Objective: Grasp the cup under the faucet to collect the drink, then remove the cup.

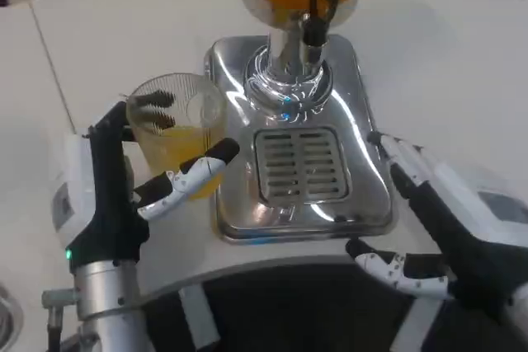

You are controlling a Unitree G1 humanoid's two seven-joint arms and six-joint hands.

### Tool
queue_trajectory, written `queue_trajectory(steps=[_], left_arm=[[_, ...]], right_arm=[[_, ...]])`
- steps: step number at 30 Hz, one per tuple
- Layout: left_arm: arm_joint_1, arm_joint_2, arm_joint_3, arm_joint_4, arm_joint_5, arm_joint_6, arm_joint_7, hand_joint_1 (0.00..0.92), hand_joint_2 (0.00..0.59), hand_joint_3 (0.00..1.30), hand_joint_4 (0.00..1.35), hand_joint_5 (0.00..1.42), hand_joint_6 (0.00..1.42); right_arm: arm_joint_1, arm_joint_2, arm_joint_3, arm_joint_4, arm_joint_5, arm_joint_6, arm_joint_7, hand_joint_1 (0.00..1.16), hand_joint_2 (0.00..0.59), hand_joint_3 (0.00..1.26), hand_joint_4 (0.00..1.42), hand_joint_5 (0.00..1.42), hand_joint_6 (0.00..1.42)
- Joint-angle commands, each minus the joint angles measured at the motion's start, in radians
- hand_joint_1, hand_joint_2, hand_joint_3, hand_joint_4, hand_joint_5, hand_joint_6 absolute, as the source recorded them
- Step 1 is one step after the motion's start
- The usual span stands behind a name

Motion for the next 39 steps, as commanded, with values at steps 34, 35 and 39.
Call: queue_trajectory(steps=[34, 35, 39], left_arm=[[0.555, -0.031, -0.091, -0.64, 0.04, -0.189, -0.296, 0.664, 0.018, 1.13, 1.23, 1.36, 1.42], [0.559, -0.029, -0.094, -0.641, 0.041, -0.192, -0.301, 0.663, 0.018, 1.13, 1.23, 1.36, 1.42], [0.565, -0.035, -0.101, -0.643, 0.045, -0.192, -0.314, 0.66, 0.019, 1.13, 1.22, 1.36, 1.42]], right_arm=[[0.338, 0.036, -0.006, -0.202, -0.212, -0.317, -0.192, 0.58, 0.41, 0.0, 0.0, 0.0, 0.0], [0.34, 0.037, -0.012, -0.206, -0.207, -0.321, -0.193, 0.57, 0.41, 0.0, 0.0, 0.0, 0.0], [0.36, 0.041, -0.028, -0.216, -0.192, -0.341, -0.202, 0.57, 0.41, 0.0, 0.0, 0.0, 0.0]])
